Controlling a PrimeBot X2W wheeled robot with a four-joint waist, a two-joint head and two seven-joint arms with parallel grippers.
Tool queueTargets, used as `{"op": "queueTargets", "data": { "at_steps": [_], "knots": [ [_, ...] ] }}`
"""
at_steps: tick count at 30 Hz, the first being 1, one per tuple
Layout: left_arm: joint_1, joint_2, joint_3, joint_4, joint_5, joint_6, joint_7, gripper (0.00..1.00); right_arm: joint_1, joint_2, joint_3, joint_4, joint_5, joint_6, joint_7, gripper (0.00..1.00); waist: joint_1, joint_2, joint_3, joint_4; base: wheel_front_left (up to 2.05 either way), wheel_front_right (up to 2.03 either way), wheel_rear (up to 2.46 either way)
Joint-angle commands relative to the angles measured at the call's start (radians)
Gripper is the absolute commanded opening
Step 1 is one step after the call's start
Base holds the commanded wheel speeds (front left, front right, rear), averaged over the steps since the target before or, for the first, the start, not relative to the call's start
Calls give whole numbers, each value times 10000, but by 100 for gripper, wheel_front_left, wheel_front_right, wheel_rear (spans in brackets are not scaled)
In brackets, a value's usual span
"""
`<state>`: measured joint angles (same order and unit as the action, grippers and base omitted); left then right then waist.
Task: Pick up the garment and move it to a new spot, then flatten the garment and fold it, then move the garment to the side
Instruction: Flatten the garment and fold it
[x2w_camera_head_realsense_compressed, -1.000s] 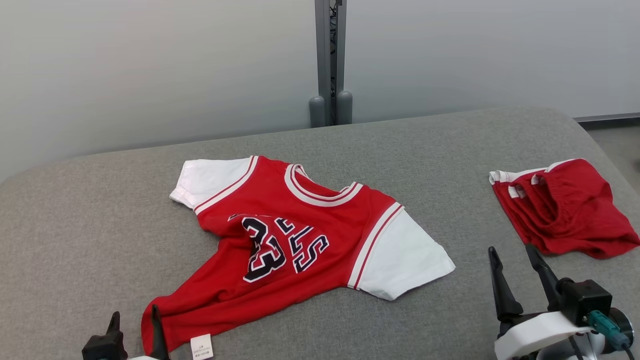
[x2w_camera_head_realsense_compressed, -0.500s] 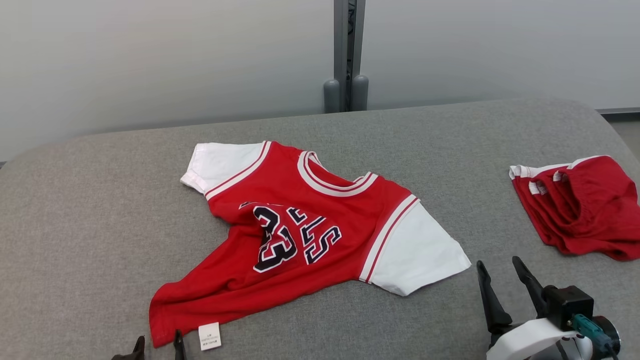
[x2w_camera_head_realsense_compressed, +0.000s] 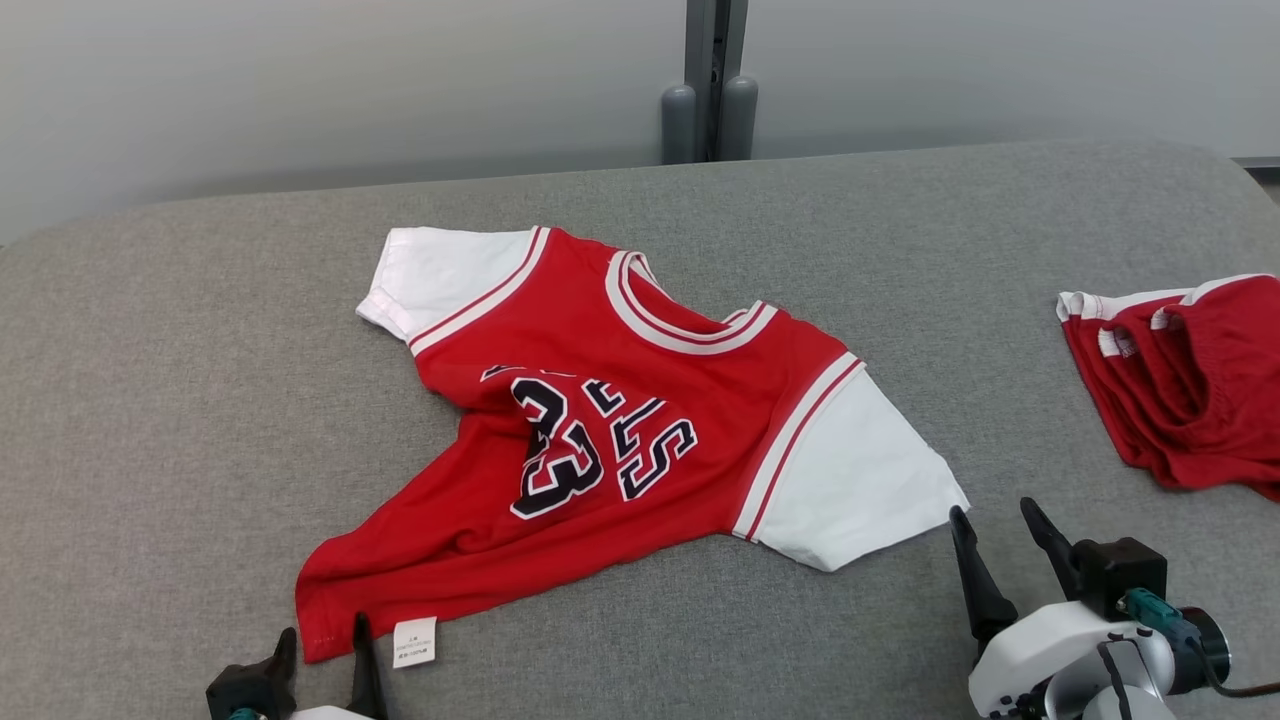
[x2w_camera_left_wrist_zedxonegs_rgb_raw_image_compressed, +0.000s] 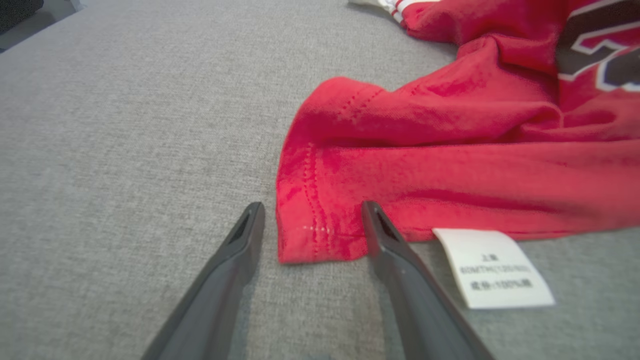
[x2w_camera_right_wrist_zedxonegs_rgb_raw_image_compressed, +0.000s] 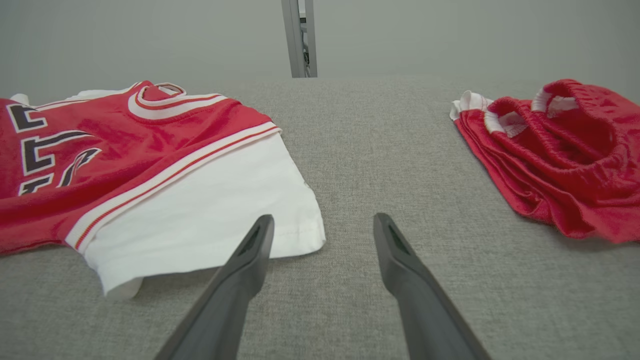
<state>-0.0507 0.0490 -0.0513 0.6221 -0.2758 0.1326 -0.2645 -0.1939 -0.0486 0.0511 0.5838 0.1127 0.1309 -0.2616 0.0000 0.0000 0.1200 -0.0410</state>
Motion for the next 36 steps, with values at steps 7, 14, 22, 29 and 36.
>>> {"op": "queueTargets", "data": {
  "at_steps": [7,14,22,29,36],
  "knots": [
    [-136,28,-215,267,-176,-132,33,0,-494,-53,-33,573,32,-3,-48,100,0,0,142,125,0,0,0],
    [-163,49,-287,65,-21,-170,27,0,-735,-54,-206,1059,-22,-3,-46,100,0,0,223,379,0,0,0],
    [-261,46,-449,-216,196,-292,15,0,-1277,-51,-151,2309,218,-3,-46,35,0,0,364,669,0,0,0],
    [-415,47,-269,-743,477,-215,4,0,-1362,-56,-81,1960,844,-3,-35,0,0,0,217,681,0,0,0],
    [-888,149,318,-2168,1040,-432,4,0,-1487,-60,-276,-304,1568,-3,-35,0,0,0,-321,493,0,0,0]
  ]
}}
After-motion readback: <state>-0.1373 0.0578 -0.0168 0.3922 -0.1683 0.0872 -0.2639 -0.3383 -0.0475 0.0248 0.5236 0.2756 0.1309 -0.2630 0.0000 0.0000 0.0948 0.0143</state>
